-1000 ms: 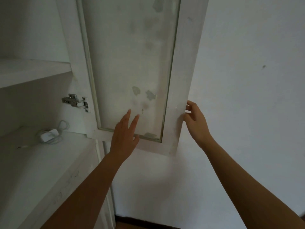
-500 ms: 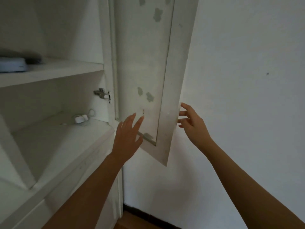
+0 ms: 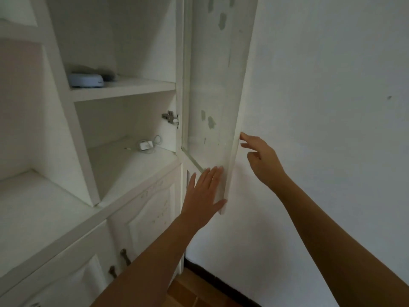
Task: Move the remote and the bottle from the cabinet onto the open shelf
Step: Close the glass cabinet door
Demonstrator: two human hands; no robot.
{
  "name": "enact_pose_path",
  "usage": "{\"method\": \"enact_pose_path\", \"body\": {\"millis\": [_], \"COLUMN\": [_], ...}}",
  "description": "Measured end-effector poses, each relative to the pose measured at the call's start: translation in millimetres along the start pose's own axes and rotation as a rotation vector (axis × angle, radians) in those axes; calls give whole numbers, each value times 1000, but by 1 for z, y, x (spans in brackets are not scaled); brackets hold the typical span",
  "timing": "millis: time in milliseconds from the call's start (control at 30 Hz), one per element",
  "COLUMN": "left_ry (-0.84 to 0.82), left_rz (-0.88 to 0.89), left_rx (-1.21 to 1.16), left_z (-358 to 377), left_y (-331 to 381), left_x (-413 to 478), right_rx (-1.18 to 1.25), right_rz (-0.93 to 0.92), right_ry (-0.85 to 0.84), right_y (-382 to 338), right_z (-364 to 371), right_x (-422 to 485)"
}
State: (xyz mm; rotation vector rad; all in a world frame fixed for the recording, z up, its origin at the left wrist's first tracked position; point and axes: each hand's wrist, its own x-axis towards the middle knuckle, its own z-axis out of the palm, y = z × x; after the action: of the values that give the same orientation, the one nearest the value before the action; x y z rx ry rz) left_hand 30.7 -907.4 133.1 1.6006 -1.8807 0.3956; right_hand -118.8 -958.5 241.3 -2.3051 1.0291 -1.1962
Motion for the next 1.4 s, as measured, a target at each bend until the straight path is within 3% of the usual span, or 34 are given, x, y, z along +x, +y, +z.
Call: {"method": "enact_pose_path", "body": {"millis": [200,400,767,1000,1400], "left_ry": [149,144,143,188,44], "left_rz": [-174,-237,-405,-646,-813], "left_rx": [112,184,253,142,157], "left_z": [-16,-39,-99,-111,-141], "left_y": [4,-25,-94,-127,-191], "left_x": [0,-25,-57,-69,-74], "right_rx": [-52,-41,127,178,48], "right_rz": [-115,-176,-96,-142,-333], "right_ry": [-105,-159,-236,-294,-315], "right_y": [-16,-42,-94,-118,-146], "right_z": [9,36,117,150,198], "right_x": [-2,1,2,8,43]}}
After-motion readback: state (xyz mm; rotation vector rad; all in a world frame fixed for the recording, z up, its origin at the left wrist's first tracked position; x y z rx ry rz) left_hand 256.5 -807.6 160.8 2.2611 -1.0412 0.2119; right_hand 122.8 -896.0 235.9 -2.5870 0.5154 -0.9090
